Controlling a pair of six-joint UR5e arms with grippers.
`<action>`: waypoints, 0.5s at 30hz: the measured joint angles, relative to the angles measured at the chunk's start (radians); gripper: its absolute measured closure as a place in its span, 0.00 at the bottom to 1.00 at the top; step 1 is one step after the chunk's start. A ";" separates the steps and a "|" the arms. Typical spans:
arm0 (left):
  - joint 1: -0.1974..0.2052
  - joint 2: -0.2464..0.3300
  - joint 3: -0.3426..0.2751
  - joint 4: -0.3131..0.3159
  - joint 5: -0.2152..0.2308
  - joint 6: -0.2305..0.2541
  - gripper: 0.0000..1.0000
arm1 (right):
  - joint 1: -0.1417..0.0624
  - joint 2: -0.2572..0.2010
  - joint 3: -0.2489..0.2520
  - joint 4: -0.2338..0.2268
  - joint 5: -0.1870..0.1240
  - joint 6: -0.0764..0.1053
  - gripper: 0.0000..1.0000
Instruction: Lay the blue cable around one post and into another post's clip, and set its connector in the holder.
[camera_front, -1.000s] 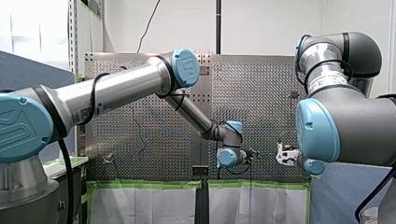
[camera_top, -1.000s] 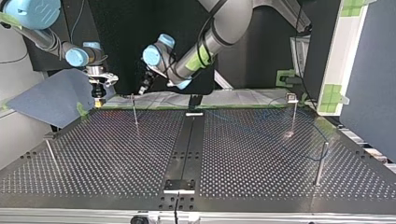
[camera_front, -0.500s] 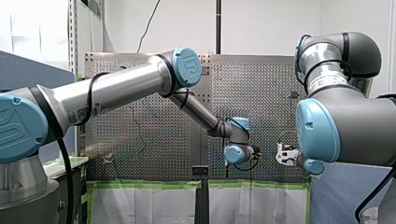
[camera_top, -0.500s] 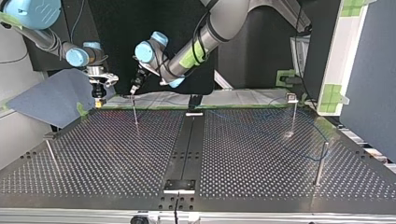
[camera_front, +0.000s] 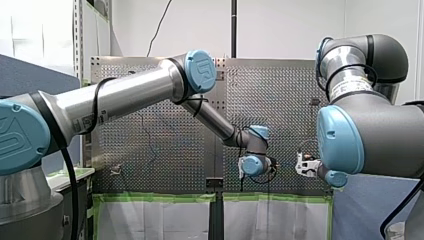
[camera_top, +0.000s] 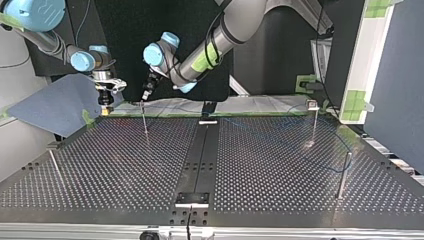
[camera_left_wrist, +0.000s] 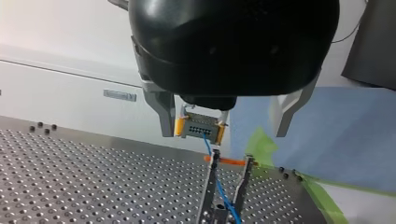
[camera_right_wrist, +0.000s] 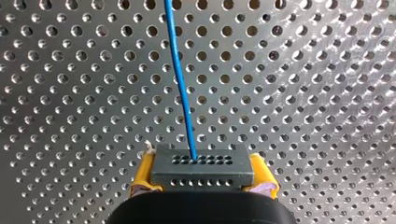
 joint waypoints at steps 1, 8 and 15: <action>0.000 0.000 -0.001 -0.001 -0.003 0.000 0.01 | 0.000 0.000 0.000 -0.001 0.000 0.001 0.90; 0.000 0.000 -0.004 -0.005 -0.017 0.001 0.01 | 0.002 0.000 0.000 -0.002 -0.001 0.006 0.90; 0.000 0.000 -0.009 -0.008 -0.024 0.001 0.01 | 0.005 0.000 0.001 -0.002 -0.001 0.006 0.90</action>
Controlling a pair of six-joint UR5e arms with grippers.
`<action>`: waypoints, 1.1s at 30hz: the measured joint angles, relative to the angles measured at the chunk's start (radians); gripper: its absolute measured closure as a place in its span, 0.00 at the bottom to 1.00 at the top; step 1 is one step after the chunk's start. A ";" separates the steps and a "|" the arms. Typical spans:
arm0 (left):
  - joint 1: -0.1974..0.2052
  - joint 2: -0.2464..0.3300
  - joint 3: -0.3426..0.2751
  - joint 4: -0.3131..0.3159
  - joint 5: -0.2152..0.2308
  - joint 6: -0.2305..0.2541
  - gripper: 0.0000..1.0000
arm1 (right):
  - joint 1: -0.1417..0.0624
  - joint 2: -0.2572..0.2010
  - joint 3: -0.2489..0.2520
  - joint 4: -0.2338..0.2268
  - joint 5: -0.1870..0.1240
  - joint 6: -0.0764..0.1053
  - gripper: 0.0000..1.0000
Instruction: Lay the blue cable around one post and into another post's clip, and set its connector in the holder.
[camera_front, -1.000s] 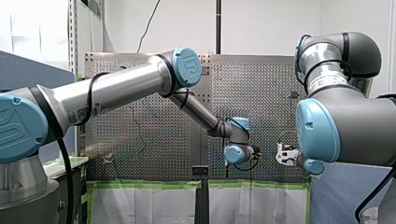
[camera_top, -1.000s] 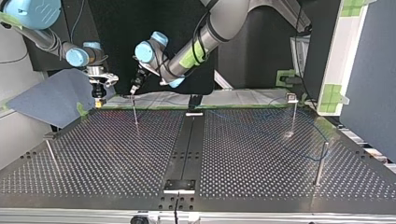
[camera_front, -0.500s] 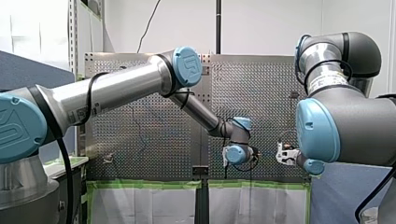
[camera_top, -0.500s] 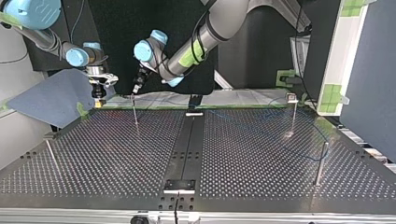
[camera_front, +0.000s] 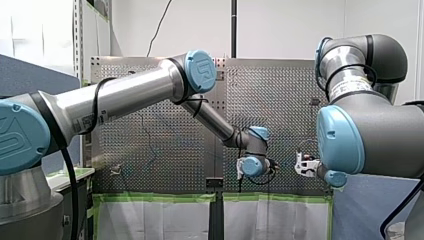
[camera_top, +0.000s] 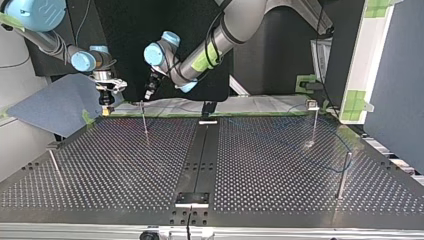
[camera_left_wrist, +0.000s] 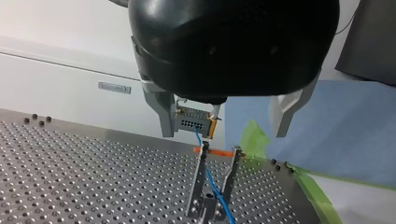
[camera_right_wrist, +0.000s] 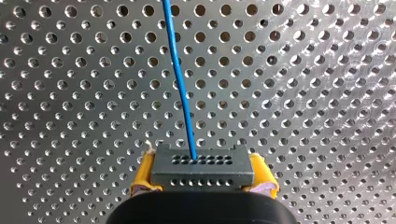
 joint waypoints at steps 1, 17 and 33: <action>0.001 0.000 -0.002 0.000 -0.001 0.000 0.01 | 0.001 0.000 0.000 0.000 0.000 0.000 0.90; 0.005 0.000 -0.022 -0.015 -0.014 0.002 0.01 | 0.006 0.000 0.000 0.000 0.001 0.000 0.90; 0.007 0.000 -0.023 -0.020 -0.014 -0.001 0.01 | 0.009 0.000 0.000 0.000 0.001 0.000 0.90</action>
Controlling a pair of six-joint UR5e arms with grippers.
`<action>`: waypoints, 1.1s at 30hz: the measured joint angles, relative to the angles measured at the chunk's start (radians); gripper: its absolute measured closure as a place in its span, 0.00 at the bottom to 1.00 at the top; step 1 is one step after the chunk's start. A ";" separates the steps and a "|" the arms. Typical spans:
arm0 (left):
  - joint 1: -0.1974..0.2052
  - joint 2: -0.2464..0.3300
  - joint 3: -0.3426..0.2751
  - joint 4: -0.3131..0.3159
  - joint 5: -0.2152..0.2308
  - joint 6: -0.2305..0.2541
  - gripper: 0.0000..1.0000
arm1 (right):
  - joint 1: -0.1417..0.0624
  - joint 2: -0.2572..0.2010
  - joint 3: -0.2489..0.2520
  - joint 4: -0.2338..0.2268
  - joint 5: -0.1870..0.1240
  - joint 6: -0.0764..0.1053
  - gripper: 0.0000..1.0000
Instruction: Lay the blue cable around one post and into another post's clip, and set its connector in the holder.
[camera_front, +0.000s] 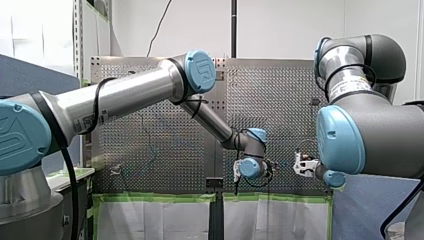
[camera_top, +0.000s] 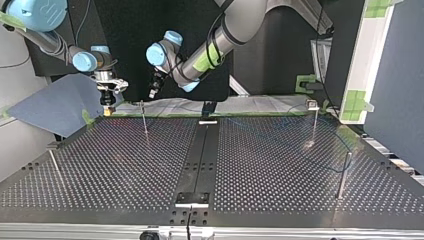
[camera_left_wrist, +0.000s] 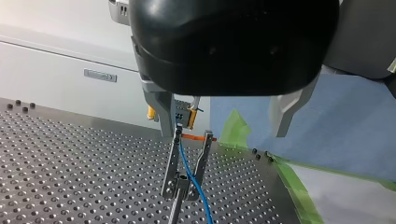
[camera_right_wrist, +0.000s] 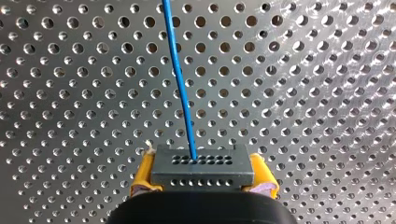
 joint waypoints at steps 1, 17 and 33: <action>0.000 0.000 0.000 0.000 0.000 0.000 0.01 | 0.000 0.000 0.000 0.000 0.000 0.000 0.90; 0.002 0.004 -0.007 -0.006 0.014 0.005 0.01 | 0.001 0.000 0.000 0.001 0.004 0.000 0.90; -0.009 0.125 -0.134 0.073 0.017 0.042 0.01 | 0.003 0.000 0.000 0.005 0.004 0.002 0.90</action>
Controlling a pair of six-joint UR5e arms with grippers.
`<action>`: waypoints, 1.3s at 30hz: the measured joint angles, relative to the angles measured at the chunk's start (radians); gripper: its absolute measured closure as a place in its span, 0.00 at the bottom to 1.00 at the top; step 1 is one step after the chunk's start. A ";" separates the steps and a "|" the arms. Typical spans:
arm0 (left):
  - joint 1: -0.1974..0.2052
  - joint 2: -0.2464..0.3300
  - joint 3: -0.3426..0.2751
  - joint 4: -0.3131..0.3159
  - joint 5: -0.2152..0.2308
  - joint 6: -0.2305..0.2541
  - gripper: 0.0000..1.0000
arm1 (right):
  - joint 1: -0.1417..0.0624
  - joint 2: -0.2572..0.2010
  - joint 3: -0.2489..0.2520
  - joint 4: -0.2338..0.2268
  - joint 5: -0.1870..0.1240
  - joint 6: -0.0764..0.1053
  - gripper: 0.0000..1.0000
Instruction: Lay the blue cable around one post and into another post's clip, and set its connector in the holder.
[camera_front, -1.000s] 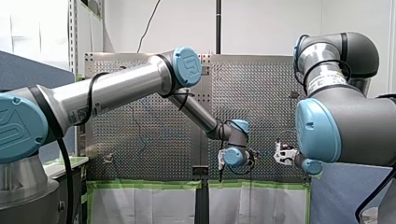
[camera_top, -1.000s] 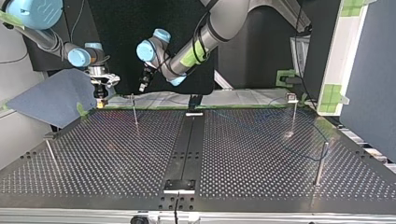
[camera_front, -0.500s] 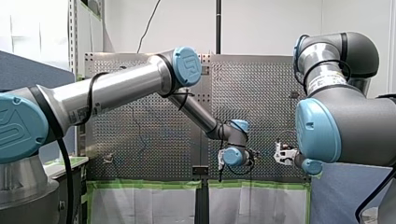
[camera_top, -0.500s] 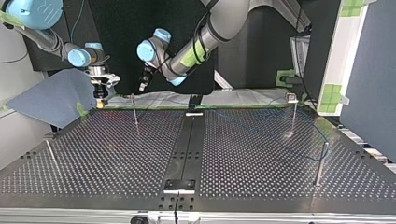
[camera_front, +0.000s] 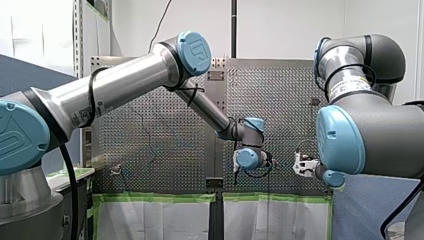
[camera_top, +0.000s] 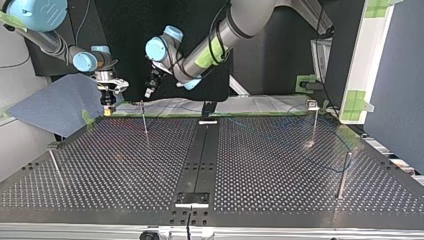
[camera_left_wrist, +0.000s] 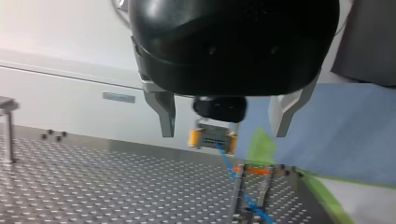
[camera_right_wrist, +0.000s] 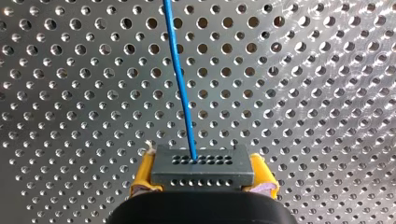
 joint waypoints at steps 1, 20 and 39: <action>0.000 0.007 -0.007 0.007 -0.001 0.000 0.01 | 0.000 0.000 0.000 -0.001 0.000 0.003 0.90; 0.100 0.175 -0.175 0.175 0.057 -0.103 0.01 | 0.006 0.000 0.000 0.001 -0.007 0.018 0.90; 0.179 0.333 -0.333 0.313 -0.005 -0.116 0.01 | 0.018 0.000 0.000 -0.001 -0.008 0.018 0.90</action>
